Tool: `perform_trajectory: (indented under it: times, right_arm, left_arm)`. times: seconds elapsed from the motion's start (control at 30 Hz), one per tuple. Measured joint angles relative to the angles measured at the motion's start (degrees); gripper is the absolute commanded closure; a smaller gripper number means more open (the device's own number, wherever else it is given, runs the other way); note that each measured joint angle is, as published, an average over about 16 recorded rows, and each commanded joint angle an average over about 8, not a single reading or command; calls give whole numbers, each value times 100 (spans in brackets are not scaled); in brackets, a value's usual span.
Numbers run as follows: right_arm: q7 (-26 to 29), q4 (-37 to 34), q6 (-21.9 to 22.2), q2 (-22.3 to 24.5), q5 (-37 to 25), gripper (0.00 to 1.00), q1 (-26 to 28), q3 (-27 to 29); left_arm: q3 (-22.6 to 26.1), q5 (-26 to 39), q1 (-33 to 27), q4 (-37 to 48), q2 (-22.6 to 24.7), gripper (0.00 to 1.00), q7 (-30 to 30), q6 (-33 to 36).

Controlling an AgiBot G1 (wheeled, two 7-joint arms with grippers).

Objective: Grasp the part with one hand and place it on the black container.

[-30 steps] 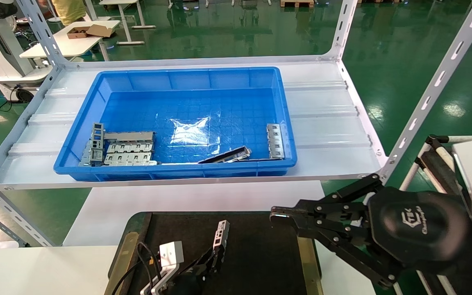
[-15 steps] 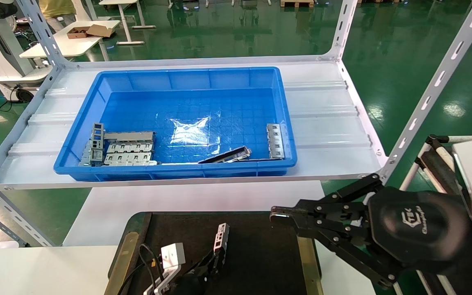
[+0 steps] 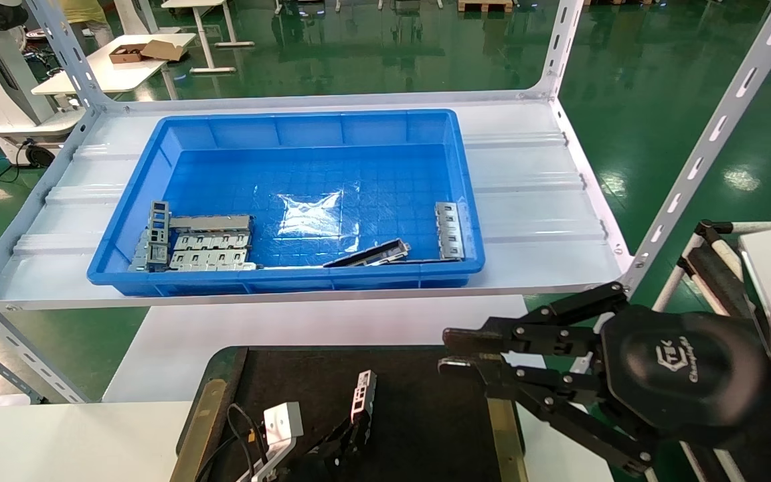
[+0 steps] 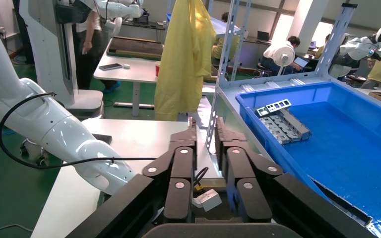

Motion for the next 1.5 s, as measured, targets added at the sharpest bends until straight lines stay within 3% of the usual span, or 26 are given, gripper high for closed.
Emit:
perform_trajectory:
  times: [0.37,0.8,1.0,1.27,1.5]
  right_arm:
    - [0,0,0,0,1,0,0,-1]
    - [-1,0,1,1,1,0,0,-2]
    - [-1,0,1,1,1,0,1,-2]
    - [-1,0,1,1,2,0,1,-3]
    - [-2,0,1,1,2,0,1,-3]
  left_arm:
    - [550,-227,-174,-499,-453,0,57,-6]
    - [1087,-226,-552,-1670,-1974,0,338,996]
    - [854,-484,-744,-1873,-2616,0,728,2044]
    - [185,-1208,-769,-1850,-3277,0,1668,3574]
    - [-278,-1759,-637,-1805,-3699,0,2451,4477]
